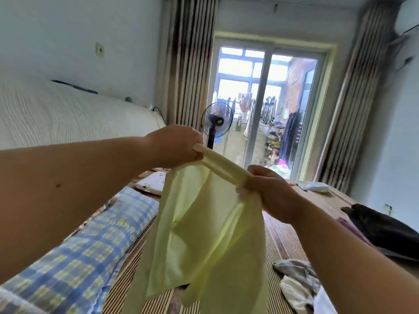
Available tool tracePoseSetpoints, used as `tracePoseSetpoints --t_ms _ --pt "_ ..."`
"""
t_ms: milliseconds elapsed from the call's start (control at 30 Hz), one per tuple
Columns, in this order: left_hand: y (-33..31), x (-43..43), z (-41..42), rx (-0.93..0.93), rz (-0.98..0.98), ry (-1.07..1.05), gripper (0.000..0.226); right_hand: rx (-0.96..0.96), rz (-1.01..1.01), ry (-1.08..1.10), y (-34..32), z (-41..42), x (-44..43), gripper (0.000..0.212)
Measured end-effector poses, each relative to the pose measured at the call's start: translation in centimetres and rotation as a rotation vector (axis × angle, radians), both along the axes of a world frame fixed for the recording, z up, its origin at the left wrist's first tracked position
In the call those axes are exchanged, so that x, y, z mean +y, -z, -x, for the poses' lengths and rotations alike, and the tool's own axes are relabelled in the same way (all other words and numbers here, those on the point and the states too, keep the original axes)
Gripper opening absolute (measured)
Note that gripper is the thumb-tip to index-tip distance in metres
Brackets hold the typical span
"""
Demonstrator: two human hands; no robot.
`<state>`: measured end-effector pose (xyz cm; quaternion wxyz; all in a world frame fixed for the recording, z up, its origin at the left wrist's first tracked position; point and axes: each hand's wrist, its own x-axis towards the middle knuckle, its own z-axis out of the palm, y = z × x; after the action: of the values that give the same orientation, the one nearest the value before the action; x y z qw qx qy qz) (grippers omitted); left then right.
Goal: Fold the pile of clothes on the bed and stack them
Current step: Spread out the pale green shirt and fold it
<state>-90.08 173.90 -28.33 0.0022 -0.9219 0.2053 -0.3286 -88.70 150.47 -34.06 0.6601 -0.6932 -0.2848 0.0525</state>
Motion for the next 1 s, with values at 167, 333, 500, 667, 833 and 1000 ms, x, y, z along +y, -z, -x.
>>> tracePoseSetpoints --t_ms 167,333,500,667,833,1000 --pt "0.8 2.3 -0.4 0.071 0.053 -0.058 0.013 -0.288 0.514 0.339 0.1 -1.1 -2.5 0.026" --pt "2.0 2.7 -0.9 0.186 0.134 -0.151 0.022 -0.476 1.02 0.609 0.1 -1.7 -4.3 0.031" --pt "3.7 2.8 -0.3 0.381 0.364 -0.219 0.024 -0.224 0.808 0.663 1.3 -1.2 -6.5 0.016" --pt "5.4 1.1 1.5 0.798 1.058 -0.079 0.007 0.106 0.268 0.552 1.6 1.2 -7.4 0.019" --pt "3.9 -1.3 3.5 0.933 1.439 0.031 0.012 0.258 -0.076 0.4 -0.5 3.7 -7.7 0.026" --pt "1.8 -4.9 4.0 0.947 1.57 0.151 0.014 0.236 -0.145 0.268 -1.6 4.9 -6.8 0.03"
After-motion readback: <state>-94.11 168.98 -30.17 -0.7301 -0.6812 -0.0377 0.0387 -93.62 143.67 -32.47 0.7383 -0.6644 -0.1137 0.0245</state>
